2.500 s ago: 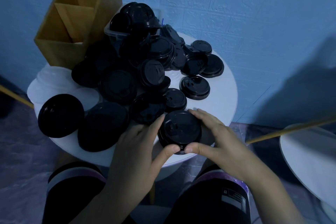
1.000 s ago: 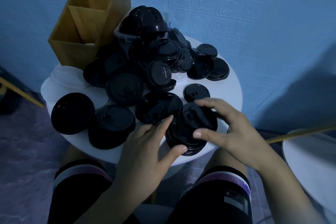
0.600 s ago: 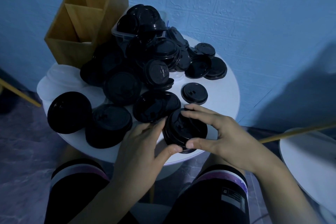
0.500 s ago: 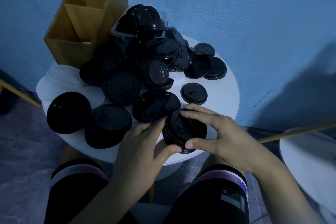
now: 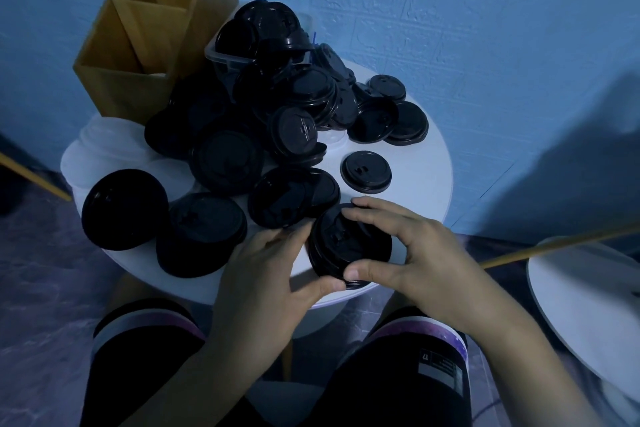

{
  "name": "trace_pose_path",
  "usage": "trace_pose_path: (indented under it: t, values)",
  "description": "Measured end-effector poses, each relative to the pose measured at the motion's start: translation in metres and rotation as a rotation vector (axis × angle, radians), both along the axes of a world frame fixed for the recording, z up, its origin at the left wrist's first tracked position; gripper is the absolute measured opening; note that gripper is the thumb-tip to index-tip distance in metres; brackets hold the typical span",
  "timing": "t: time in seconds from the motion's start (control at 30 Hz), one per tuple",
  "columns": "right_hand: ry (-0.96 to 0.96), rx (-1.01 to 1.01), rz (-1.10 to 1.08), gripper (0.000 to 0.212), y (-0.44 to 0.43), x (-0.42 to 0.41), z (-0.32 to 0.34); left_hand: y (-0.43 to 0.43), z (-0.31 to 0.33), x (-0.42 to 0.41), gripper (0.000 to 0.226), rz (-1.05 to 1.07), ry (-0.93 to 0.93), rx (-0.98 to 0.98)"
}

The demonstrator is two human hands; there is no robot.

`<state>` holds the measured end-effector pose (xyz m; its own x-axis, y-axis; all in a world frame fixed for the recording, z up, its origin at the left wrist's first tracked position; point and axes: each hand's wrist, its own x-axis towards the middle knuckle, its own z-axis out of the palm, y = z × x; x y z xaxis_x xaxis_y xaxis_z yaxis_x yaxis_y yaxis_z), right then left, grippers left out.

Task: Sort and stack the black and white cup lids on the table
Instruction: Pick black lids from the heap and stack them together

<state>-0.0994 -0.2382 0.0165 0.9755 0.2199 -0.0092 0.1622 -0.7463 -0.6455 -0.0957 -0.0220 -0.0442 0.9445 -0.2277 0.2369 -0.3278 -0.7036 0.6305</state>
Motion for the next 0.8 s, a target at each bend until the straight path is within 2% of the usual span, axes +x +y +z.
trace_pose_path:
  t: [0.23, 0.63, 0.8]
  values:
    - [-0.061, -0.029, -0.072, 0.078, 0.008, -0.008, 0.000, 0.000, 0.001, 0.000, 0.070, -0.013, -0.012, -0.007]
    - [-0.021, -0.082, -0.209, 0.080, 0.018, -0.015, -0.004, -0.002, 0.001, 0.001, 0.065, -0.011, -0.033, 0.019]
    - [-0.002, -0.026, -0.180, 0.077, 0.017, -0.016, -0.003, -0.004, -0.001, -0.004, 0.085, 0.040, -0.004, 0.024]
